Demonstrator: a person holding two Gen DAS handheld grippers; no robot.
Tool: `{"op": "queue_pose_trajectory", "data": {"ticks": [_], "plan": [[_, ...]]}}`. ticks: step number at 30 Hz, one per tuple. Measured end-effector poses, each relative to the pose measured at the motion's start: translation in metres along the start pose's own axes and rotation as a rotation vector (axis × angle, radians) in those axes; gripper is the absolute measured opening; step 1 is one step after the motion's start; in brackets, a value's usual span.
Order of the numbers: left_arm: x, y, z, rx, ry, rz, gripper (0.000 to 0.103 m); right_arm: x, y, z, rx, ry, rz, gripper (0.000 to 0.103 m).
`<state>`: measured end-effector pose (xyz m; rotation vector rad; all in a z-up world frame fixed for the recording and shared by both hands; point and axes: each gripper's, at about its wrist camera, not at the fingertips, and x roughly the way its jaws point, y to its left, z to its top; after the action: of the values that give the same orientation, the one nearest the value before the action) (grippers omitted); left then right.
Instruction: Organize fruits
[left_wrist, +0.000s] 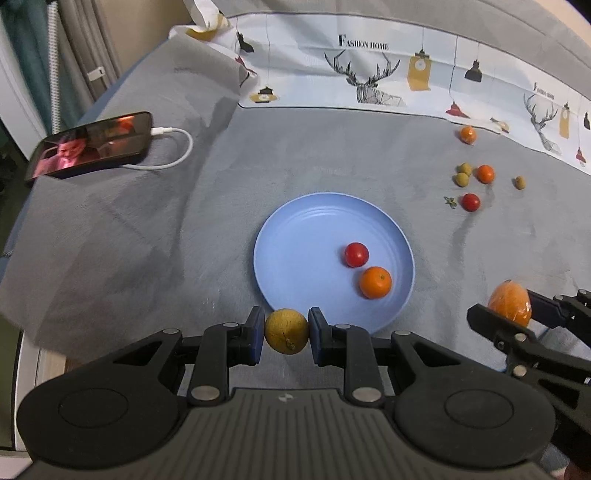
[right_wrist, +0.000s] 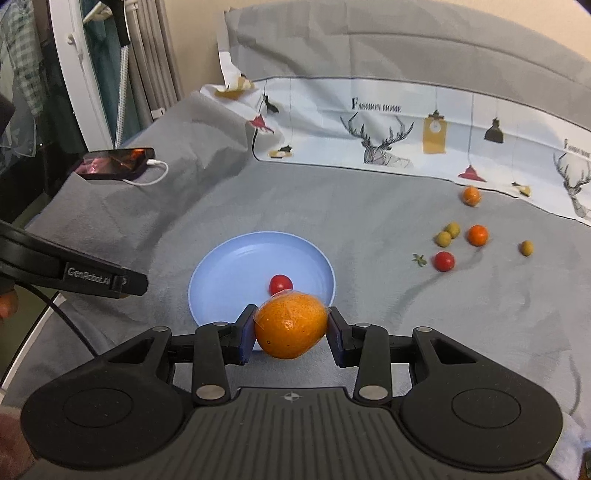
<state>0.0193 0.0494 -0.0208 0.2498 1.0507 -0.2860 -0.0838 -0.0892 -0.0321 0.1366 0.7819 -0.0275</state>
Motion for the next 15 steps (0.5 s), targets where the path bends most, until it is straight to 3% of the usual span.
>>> {"op": "queue_pose_trajectory", "data": {"ticks": [15], "plan": [[0.103, -0.004, 0.047, 0.046, 0.082, -0.010, 0.028, 0.112, -0.003, 0.022, -0.026, 0.129, 0.012, 0.041]]}}
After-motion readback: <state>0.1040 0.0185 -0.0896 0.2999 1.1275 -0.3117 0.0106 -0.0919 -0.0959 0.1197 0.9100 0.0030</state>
